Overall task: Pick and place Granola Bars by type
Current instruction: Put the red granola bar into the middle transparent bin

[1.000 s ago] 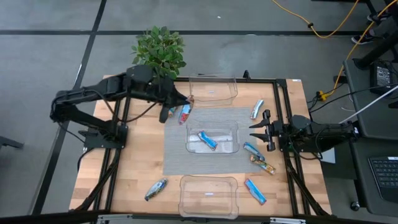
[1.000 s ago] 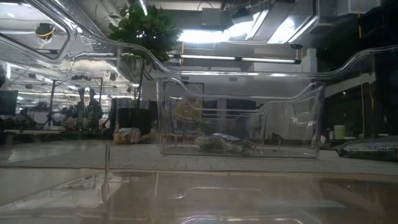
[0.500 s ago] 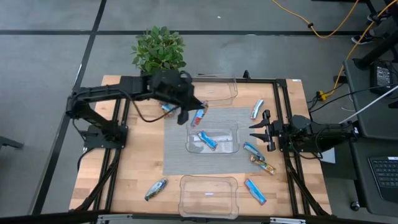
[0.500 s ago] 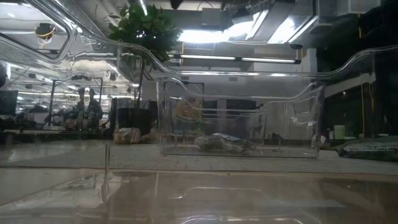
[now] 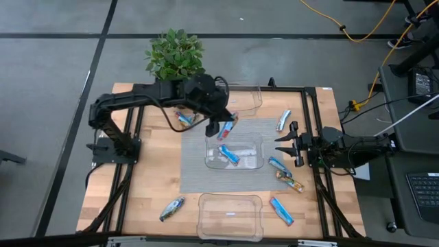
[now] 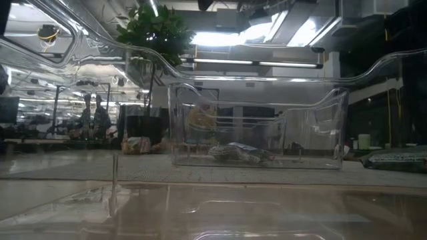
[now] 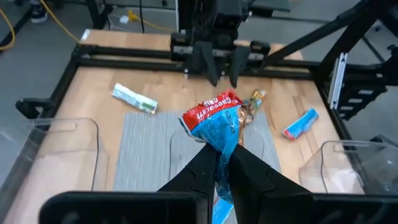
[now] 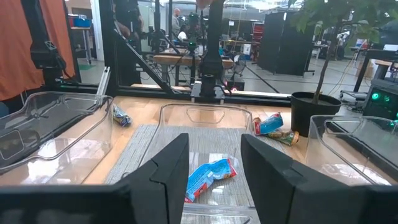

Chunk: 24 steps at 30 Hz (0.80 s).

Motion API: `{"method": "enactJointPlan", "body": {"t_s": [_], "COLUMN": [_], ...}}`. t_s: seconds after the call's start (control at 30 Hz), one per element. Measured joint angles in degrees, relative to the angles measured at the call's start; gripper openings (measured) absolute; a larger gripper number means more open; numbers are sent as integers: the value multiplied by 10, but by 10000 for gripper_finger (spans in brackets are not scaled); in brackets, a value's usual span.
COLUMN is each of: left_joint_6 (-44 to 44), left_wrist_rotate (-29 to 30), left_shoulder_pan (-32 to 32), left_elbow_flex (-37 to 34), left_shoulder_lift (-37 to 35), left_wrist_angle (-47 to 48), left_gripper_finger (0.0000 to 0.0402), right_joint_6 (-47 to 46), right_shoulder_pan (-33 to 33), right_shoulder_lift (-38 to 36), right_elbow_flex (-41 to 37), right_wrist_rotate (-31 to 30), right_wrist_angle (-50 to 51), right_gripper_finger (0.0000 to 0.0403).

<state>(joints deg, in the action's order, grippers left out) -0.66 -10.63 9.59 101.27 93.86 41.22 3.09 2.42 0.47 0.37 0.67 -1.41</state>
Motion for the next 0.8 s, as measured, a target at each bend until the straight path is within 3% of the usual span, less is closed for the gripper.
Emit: {"method": "enactJointPlan", "body": {"t_s": [0.8], "left_joint_6": [-68], "left_wrist_rotate": [-30], "left_shoulder_pan": [6], "left_elbow_flex": [-16], "left_shoulder_lift": [148], "left_wrist_angle": [14], "left_gripper_finger": [27], "right_joint_6": [0], "right_shoulder_pan": [0], "right_shoulder_lift": [0], "right_elbow_flex": [0], "right_wrist_rotate": [0], "right_wrist_angle": [0], "right_gripper_finger": [149]}}
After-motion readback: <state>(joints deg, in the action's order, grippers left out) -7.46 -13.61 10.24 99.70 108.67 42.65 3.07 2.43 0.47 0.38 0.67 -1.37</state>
